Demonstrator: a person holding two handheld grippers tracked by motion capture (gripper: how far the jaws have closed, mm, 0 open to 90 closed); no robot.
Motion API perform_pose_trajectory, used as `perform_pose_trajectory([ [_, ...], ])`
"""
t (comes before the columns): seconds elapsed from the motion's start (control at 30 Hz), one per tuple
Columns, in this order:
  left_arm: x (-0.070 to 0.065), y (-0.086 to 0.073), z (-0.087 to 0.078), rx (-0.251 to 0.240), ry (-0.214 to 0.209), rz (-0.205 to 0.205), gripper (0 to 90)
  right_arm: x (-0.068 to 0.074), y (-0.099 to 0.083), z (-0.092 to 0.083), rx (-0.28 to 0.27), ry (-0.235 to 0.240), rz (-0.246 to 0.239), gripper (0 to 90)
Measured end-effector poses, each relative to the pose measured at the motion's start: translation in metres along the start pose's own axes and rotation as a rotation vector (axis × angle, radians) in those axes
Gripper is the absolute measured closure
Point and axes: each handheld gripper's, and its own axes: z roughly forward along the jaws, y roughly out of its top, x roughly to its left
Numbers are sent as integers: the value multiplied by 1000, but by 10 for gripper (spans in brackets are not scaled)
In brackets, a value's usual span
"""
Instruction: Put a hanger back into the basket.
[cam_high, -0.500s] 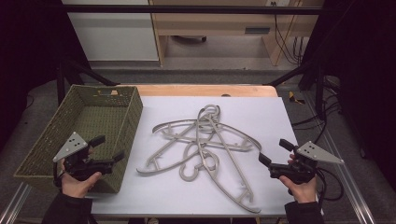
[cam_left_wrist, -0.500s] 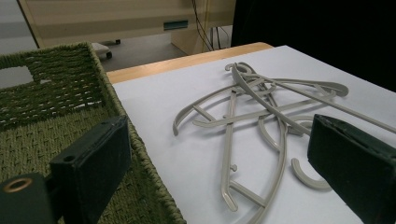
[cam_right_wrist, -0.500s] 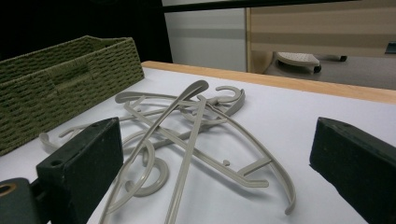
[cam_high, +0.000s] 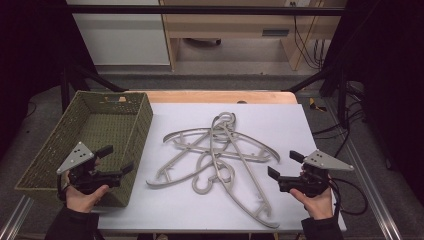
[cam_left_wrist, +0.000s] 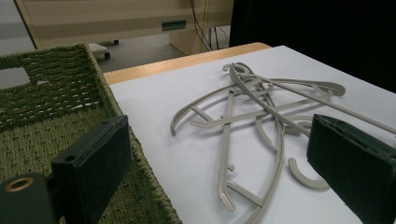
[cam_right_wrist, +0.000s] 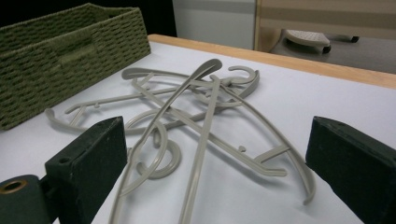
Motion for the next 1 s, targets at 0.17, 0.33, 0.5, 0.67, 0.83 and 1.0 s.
perform_pose_trajectory([
  [0.17,-1,0,0,-1,-1,4,62,13,3,8,57,17,-21,64],
  [0.33,-2,0,1,2,-2,5,63,25,3,19,109,47,-46,68],
  [0.5,-2,0,1,2,-3,7,64,37,2,31,158,55,-56,94],
  [0.67,-2,0,2,5,-3,11,66,50,2,43,218,67,-95,103],
  [0.83,-3,1,2,6,-2,16,66,59,-2,55,277,83,-111,129],
  [1.0,-4,1,2,5,-3,17,66,65,-6,63,329,98,-126,168],
])
